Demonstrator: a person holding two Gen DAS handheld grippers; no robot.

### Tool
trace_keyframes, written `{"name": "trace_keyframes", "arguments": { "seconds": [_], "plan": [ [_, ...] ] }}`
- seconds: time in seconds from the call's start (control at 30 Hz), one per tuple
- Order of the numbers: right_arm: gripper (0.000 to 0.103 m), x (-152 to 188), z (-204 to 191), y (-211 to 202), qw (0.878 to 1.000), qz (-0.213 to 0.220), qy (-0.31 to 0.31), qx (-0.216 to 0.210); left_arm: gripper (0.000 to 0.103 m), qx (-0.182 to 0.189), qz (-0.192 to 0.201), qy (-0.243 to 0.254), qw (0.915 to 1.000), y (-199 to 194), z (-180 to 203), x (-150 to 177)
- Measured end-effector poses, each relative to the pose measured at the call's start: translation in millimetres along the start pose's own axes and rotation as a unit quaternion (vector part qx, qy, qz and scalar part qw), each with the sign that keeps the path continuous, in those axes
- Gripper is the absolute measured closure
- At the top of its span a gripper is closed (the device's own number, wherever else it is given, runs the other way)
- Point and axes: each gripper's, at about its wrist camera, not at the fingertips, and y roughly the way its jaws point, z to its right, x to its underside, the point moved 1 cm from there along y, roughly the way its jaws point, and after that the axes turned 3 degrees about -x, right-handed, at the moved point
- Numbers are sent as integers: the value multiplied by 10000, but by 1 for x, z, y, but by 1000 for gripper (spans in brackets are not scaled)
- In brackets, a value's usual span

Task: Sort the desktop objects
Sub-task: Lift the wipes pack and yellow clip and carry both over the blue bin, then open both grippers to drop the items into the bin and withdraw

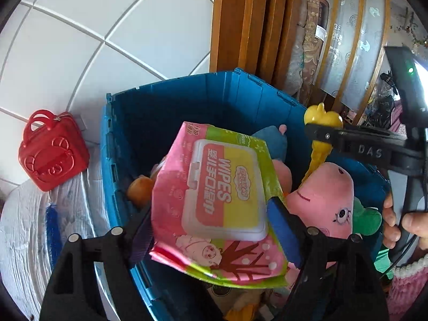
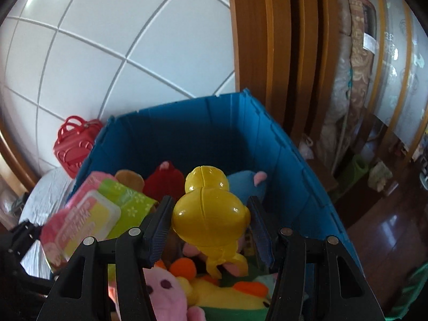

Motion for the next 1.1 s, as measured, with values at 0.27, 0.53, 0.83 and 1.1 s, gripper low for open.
{"name": "trace_keyframes", "arguments": {
  "seconds": [0.27, 0.53, 0.83, 1.1],
  "plan": [
    [3, 19, 5, -32, 9995, 101, 275, 101, 4, -277, 826, 298, 9958, -62, -4, 16],
    [0, 61, -33, -122, 9957, 818, 406, 175, 1, -379, 1260, 311, 9908, -130, -30, 62],
    [0, 139, -104, -193, 9928, 1135, 277, 281, 1, -370, 1670, 199, 9851, -206, -43, 130],
    [0, 191, -164, -237, 9846, 1436, 23, 998, 1, -17, 1457, 22, 9893, -234, -53, 160]
  ]
}}
